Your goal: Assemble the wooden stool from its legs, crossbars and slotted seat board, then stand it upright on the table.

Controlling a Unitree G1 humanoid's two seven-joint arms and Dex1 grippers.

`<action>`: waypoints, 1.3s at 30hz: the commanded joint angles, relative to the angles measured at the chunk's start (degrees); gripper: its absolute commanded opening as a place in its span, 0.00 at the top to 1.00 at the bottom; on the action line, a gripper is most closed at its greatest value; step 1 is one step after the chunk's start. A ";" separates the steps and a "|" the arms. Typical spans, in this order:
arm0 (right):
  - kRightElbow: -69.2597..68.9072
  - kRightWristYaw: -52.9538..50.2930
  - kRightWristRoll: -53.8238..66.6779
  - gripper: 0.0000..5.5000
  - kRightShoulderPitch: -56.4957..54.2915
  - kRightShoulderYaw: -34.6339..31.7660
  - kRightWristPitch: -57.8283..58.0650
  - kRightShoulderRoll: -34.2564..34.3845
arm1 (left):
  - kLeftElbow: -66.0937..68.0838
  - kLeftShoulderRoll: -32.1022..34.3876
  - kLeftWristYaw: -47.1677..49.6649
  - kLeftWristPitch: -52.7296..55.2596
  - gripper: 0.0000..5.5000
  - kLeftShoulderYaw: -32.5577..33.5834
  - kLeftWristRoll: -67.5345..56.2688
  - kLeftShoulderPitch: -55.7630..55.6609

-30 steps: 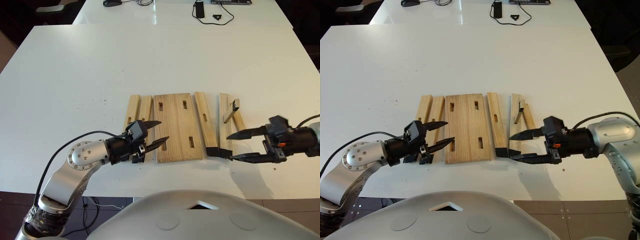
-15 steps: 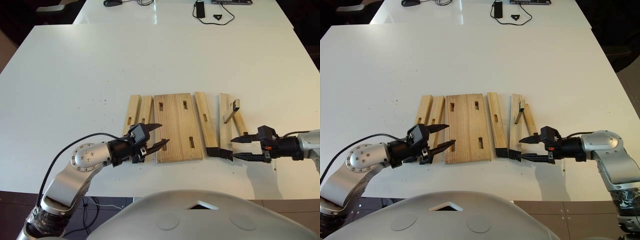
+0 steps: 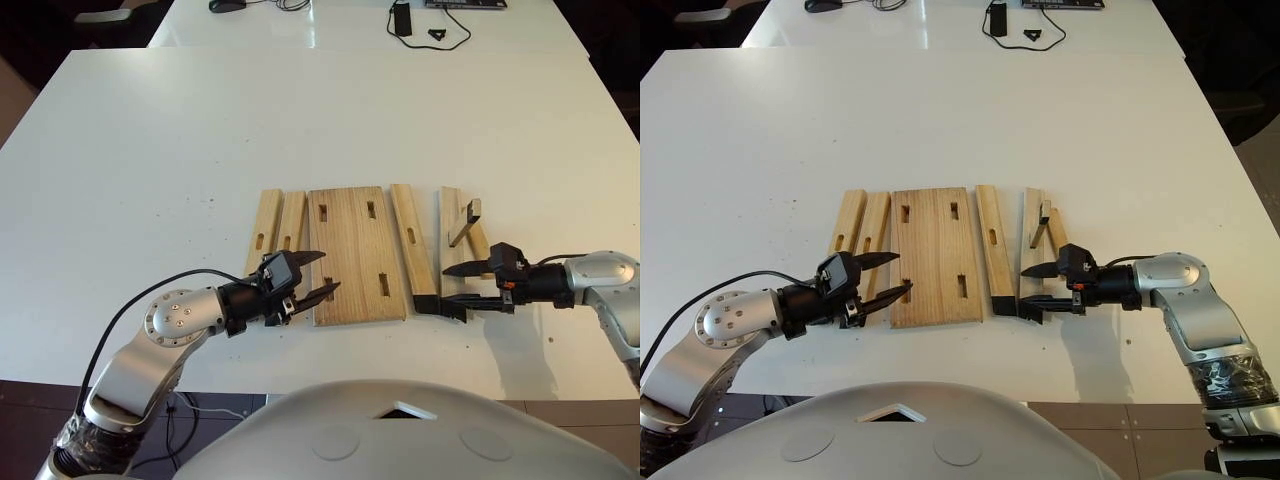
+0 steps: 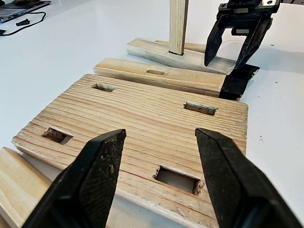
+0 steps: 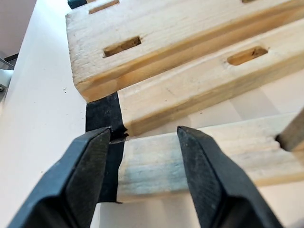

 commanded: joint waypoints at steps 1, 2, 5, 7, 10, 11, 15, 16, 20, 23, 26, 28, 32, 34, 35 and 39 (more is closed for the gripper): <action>4.11 0.51 -2.91 0.53 -2.60 -0.48 -2.38 -2.39 | 0.11 -0.33 0.61 -0.60 0.51 -0.58 1.38 0.47; 5.15 0.72 -3.51 0.53 -3.25 -0.60 -3.29 -2.92 | 0.19 -0.47 0.84 -0.81 0.51 -0.85 1.71 0.69; 5.71 1.69 -3.31 0.53 -4.04 -1.54 -4.18 -4.23 | 0.06 -0.73 1.37 -1.30 0.51 -1.62 2.53 1.38; 3.14 1.89 -1.59 0.53 -3.30 -3.47 -2.93 -5.46 | -0.20 -0.82 1.60 -1.58 0.51 -1.79 2.95 1.97; -3.15 -1.26 -0.88 0.53 -0.90 -8.05 -0.47 -7.17 | -0.70 -1.04 2.17 -1.77 0.51 -1.32 3.30 3.27; -4.60 -2.54 -1.05 0.53 -0.07 -9.26 0.18 -7.36 | -0.93 -1.14 2.48 -1.83 0.51 -1.16 3.42 3.82; -9.86 -9.35 -2.09 0.48 3.71 -12.20 4.69 -6.06 | -1.33 -1.63 3.65 -2.16 0.51 -0.97 3.90 5.44; -11.40 -11.48 -2.29 0.45 4.77 -12.37 6.20 -5.33 | -1.35 -1.72 3.89 -2.19 0.51 -0.94 3.95 5.62; -17.33 -17.55 -2.87 0.38 8.06 -11.72 10.80 -3.19 | -1.37 -1.63 3.94 -2.21 0.51 -0.67 3.92 5.70; -20.63 -21.47 -3.46 0.38 9.69 -10.81 14.59 -1.71 | -1.39 -1.45 3.79 -2.20 0.51 -0.47 4.01 5.79; -21.25 -25.87 -4.51 0.38 9.88 -10.01 17.17 0.67 | -1.30 -1.33 3.58 -2.07 0.51 -0.32 3.94 5.52; -21.34 -27.56 -4.92 0.38 9.98 -9.52 16.58 2.24 | -1.30 -1.35 3.55 -2.02 0.51 -0.28 3.93 5.42; -19.22 -30.39 -6.66 0.38 10.29 -8.61 14.94 4.33 | -1.11 -1.31 3.34 -2.07 0.51 -0.45 4.06 5.14; -18.16 -31.16 -7.29 0.38 10.69 -8.43 14.66 5.02 | -1.12 -1.17 3.25 -2.12 0.51 -0.52 4.20 5.26; -17.50 -31.73 -7.60 0.38 10.71 -8.48 14.30 5.45 | -1.14 -1.11 3.23 -2.11 0.51 -0.51 4.24 5.31; -14.95 -33.01 -7.91 0.38 11.01 -9.02 13.21 6.86 | -1.40 -1.02 3.29 -1.95 0.51 -0.41 4.22 5.48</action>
